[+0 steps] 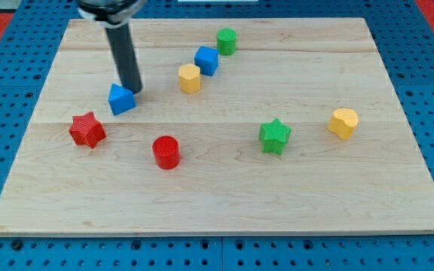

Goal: Move blue triangle towards the center

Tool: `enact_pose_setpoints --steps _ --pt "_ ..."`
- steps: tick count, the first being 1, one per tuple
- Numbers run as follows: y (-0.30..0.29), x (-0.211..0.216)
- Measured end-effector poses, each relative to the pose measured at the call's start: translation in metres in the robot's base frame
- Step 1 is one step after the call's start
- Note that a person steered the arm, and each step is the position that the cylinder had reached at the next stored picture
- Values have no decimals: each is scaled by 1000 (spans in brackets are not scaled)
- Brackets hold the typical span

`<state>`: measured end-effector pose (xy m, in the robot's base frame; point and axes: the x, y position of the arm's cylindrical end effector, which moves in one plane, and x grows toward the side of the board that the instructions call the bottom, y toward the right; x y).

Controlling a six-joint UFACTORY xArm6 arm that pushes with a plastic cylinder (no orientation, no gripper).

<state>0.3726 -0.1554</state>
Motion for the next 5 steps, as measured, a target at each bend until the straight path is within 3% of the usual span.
enact_pose_setpoints --steps 1,2,3,4,5 --pt "-2 -44" --pt "-55 -54" --pt "-101 -24" --pt "-84 20" --pt "-52 23"
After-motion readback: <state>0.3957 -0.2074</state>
